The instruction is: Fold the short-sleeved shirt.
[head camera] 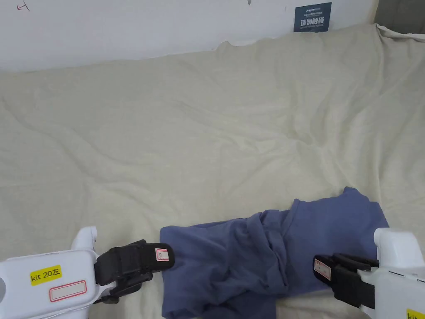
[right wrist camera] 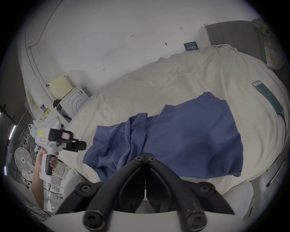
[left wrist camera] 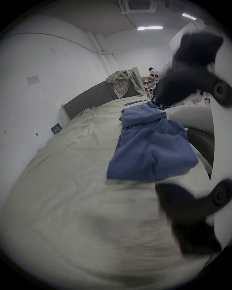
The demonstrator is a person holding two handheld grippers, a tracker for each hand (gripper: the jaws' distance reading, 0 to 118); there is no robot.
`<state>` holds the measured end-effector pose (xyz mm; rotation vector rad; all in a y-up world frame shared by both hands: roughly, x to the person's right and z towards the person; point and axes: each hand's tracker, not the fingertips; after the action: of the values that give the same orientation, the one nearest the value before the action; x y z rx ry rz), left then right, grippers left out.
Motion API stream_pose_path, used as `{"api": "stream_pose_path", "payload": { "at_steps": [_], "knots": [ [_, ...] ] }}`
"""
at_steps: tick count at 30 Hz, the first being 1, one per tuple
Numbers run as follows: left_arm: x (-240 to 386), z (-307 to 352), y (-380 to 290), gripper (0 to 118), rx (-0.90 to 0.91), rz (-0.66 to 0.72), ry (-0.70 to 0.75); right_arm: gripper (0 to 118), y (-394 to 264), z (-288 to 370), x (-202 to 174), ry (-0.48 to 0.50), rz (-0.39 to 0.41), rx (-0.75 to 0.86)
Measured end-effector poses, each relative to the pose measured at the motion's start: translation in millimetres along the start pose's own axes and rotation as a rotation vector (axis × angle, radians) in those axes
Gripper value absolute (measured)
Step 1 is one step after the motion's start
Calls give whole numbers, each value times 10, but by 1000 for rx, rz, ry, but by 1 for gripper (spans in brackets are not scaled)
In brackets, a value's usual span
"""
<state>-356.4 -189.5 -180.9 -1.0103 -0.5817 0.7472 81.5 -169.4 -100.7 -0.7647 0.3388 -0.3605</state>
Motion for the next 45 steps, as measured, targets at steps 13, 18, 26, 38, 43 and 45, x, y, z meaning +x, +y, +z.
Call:
{"api": "stream_pose_path", "payload": {
  "at_steps": [13,18,26,38,43,45],
  "knots": [
    [-210,-786,282,118,-108,134,-190,0,54,-140,-80,9,12,-35],
    [-237,-674,347,75,-133,108,-141,0,37,-148,-37,2,11,-46],
    [-469,-536,321,9,-140,169,-153,0,22,-129,-16,-9,-7,-52],
    [-610,256,448,9,-91,77,-39,0,18,-41,-82,-22,-2,-33],
    [-753,904,367,9,2,133,110,0,-7,-66,-85,-8,-2,-36],
    [-745,1116,331,9,41,153,157,0,-29,-76,-73,3,-3,-35]
  ]
}}
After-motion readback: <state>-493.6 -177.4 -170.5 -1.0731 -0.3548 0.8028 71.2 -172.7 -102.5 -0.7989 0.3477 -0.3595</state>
